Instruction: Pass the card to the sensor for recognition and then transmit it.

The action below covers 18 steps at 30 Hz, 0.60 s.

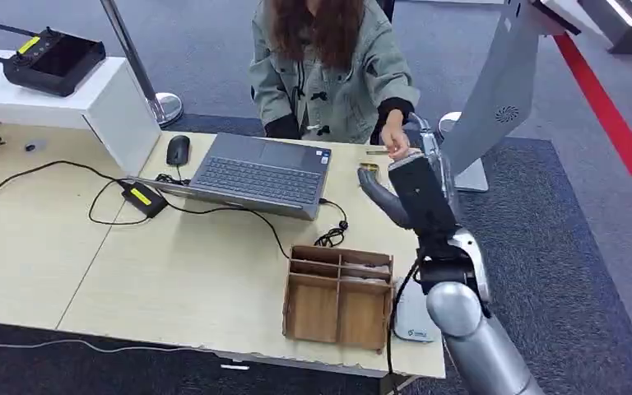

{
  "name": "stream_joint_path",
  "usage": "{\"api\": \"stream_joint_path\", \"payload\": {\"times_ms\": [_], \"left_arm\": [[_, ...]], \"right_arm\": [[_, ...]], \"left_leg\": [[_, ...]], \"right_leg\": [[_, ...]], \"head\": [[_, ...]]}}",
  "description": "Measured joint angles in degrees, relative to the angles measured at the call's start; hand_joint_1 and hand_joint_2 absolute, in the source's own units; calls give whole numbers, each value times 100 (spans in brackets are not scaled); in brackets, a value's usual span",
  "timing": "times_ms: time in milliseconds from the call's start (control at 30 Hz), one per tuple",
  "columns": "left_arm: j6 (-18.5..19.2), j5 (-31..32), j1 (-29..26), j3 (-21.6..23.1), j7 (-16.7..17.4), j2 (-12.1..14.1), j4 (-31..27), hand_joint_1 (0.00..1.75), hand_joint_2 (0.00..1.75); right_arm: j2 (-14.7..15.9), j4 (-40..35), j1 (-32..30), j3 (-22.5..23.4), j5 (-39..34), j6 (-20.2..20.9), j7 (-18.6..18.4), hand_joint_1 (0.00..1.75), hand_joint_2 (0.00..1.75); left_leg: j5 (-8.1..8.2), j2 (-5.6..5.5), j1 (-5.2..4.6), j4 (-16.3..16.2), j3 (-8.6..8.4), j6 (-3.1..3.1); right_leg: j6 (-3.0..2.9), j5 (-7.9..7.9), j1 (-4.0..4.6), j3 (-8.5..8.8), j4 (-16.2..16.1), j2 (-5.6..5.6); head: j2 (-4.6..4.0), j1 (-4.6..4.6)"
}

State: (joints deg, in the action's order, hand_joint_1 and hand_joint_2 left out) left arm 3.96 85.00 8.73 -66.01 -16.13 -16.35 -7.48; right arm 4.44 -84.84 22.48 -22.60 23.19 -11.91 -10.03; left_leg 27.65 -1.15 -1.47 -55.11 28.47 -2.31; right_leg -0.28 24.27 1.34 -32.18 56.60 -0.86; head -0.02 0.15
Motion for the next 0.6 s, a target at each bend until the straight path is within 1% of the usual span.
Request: {"api": "stream_joint_path", "payload": {"times_ms": [67,100,167,233,300,367,467,600], "left_arm": [[-2,-13,-9,-13,-2,7,0,0,0],[-7,-22,-4,-24,-2,7,0,0,0],[-31,-96,0,-41,-7,7,0,0,0],[-52,-188,-10,-96,-9,11,0,0,0],[-87,-266,-18,-142,-7,17,-2,0,0],[-111,-332,-14,-194,-7,24,0,0,0],[-125,-391,0,-284,-4,37,-2,0,0],[-125,-415,9,-372,0,42,-2,0,0]], "right_arm": [[81,-451,-202,85,-102,9,9,0,0],[111,-627,-275,122,-192,7,64,0,175],[172,-997,-508,240,-848,-63,412,0,175],[256,-1396,-922,453,-1917,-63,884,0,175],[306,-1671,-1439,788,-2899,87,1374,0,175],[332,-1721,-1880,1136,-3300,340,1678,0,175],[352,-1596,-2332,1445,-3493,665,1954,0,175],[350,-1244,-2621,1574,-3683,739,2168,0,175]], "left_leg": [[2,3,0,0,0,1],[2,5,-1,0,-4,1],[3,4,-2,0,-8,1],[3,-6,-3,0,-7,0],[7,-4,-2,0,-5,-4],[10,-3,-2,1,-3,-5],[13,-1,-2,1,1,-8],[12,-1,-2,1,1,-7]], "right_leg": [[0,0,-1,0,0,-4],[0,0,-1,-1,-1,-6],[2,1,-1,4,-4,-3],[3,2,-1,6,-5,5],[3,3,-1,7,-5,5],[2,4,-1,6,-5,1],[1,5,-2,6,-5,-1],[1,5,-1,6,-5,1]], "head": [[0,0],[0,0],[0,2],[0,0],[0,2],[0,2],[0,0],[0,0]]}}
